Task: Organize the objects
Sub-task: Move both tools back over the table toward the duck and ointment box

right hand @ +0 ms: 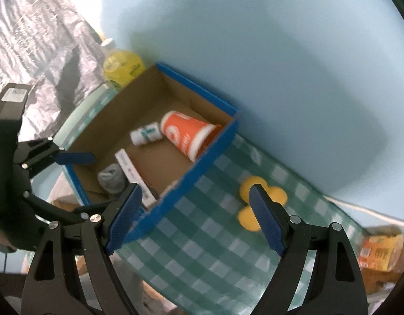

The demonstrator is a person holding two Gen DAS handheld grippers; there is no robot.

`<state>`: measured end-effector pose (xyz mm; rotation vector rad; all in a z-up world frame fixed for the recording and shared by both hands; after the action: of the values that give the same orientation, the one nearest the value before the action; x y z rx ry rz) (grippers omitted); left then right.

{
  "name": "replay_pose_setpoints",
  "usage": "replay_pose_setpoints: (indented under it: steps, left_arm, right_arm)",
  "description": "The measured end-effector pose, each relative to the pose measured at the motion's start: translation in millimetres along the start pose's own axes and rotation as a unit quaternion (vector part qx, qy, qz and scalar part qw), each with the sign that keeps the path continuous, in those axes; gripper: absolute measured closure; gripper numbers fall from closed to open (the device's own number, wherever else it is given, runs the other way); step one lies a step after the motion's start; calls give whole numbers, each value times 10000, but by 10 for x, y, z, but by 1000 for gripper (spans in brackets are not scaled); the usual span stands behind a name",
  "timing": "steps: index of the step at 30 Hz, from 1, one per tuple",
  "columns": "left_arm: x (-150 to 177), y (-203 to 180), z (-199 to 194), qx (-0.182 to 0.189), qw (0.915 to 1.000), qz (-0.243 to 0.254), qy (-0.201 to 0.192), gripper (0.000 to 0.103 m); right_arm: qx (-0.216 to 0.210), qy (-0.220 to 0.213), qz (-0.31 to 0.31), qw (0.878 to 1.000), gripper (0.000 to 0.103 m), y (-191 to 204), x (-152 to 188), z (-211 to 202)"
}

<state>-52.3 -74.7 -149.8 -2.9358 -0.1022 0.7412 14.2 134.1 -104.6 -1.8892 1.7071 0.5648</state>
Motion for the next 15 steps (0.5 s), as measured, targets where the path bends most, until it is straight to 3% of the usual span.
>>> replay_pose_setpoints:
  steps: [8, 15]
  left_arm:
    - [-96, -325, 153, 160, 9986, 495, 104, 23]
    - [-230, -599, 340, 293, 9920, 1206, 207, 23]
  right_arm:
    - [344, 195, 433, 9983, 19, -395, 247, -100]
    - [581, 346, 888, 9937, 19, -719, 525, -180]
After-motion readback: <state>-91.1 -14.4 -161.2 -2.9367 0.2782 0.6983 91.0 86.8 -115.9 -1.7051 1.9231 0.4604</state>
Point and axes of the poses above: each gripper's, at about its wrist camera, not at the fingertips, and z roughly the way its jaws point, y to its left, x to its underside, the point moved 2 cm from there along z, roughly the way its jaws point, and after that the axes turned 12 degrees about -y, right-handed, at the moved point
